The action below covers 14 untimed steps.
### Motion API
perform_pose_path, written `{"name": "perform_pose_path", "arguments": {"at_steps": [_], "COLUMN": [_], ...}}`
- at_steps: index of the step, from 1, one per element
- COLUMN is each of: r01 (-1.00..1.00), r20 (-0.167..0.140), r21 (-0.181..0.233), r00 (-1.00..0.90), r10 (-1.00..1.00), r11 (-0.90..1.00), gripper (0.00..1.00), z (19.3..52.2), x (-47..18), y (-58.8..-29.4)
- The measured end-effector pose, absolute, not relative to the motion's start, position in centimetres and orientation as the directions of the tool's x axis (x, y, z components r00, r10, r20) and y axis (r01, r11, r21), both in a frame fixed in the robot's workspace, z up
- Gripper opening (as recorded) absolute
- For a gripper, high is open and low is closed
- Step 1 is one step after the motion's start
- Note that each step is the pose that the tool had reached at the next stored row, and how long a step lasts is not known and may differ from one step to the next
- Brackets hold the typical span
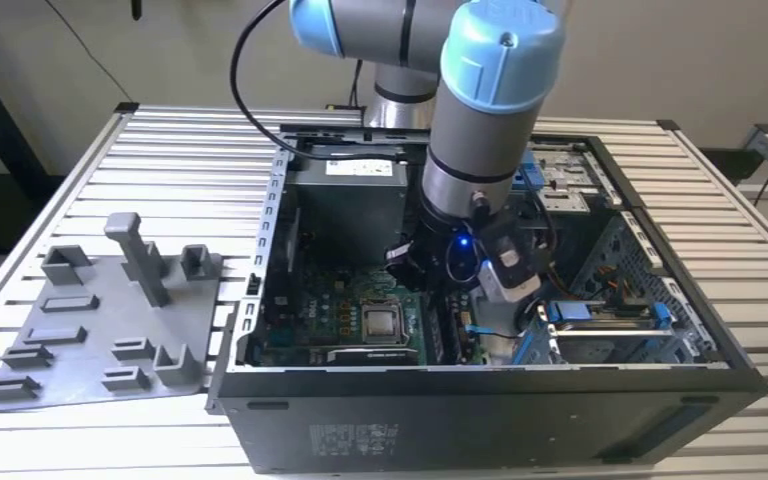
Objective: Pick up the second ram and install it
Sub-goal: 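Insert the second ram into the second slot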
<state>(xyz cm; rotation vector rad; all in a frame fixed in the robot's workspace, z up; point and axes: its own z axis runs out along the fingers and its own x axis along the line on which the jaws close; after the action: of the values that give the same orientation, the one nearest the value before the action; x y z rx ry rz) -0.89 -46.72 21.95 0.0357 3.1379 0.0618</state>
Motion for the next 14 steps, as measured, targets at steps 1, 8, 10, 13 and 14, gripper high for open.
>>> {"name": "perform_pose_path", "arguments": {"at_steps": [1,8,10,13,14], "r01": [0.024,0.045,0.051,0.064,0.067], "r20": [-0.002,-0.002,-0.002,-0.002,-0.002], "r21": [0.039,0.039,0.039,0.039,0.039], "r00": [-1.0,-0.999,-0.999,-0.998,-0.998], "r10": [0.024,0.045,0.051,0.064,0.068], "r11": [0.999,0.998,0.998,0.997,0.997], "gripper": [0.14,0.14,0.14,0.14,0.14], "z": [21.89,21.85,21.85,21.83,21.8], "x": [-0.9,-0.88,-0.87,-0.86,-0.85], "y": [-46.72,-46.8,-46.8,-46.81,-46.82]}}
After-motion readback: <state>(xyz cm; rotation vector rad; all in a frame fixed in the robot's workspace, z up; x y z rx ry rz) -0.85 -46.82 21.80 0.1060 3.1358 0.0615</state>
